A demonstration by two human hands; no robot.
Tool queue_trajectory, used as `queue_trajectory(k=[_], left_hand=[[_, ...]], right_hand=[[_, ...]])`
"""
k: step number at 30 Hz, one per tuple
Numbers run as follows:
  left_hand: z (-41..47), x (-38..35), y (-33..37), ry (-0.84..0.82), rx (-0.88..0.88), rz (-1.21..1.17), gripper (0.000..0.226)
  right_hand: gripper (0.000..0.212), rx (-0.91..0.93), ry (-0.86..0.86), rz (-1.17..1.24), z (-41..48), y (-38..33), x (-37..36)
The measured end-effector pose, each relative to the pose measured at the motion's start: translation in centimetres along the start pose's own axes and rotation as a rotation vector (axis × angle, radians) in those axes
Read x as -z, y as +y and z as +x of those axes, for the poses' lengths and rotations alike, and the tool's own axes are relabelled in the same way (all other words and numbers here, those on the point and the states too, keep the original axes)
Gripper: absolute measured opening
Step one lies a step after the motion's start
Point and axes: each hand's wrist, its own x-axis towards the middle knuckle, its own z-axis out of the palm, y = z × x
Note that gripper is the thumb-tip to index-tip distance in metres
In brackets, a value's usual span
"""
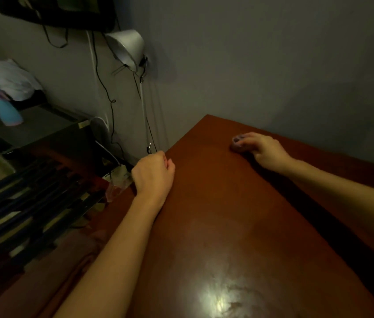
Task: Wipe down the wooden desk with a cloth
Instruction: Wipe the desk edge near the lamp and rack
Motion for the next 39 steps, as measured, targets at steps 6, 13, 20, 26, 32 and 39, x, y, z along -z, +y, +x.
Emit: queue_trajectory(k=[6, 13, 20, 26, 32, 39], left_hand=[[-0.2, 0.6, 0.4, -0.06, -0.018, 0.074, 0.023], [-1.8, 7.1, -0.7, -0.242, -0.216, 0.147, 0.014], [-7.4, 10.8, -4.8, -0.293, -0.31, 0.143, 0.011], [-9.3, 12.3, -6.9, -0.167, -0.389, 0.156, 0.02], [-10.5, 10.5, -7.0, -0.212, -0.376, 0.094, 0.01], [-11.0, 9.9, -6.9, -0.134, -0.422, 0.083, 0.011]], right_hand=[[0.053, 0.251, -0.061, 0.152, -2.5, -7.3, -2.0], [0.051, 0.012, 0.011, -0.008, -3.1, -0.6, 1.3], [0.055, 0.397, -0.097, 0.157, -8.2, -9.4, -1.4], [0.053, 0.089, 0.002, -0.014, -5.6, -3.7, 1.5], [0.056, 0.32, -0.089, 0.137, -7.7, -11.6, -1.3], [0.054, 0.158, -0.038, 0.023, -8.6, -6.3, 1.0]])
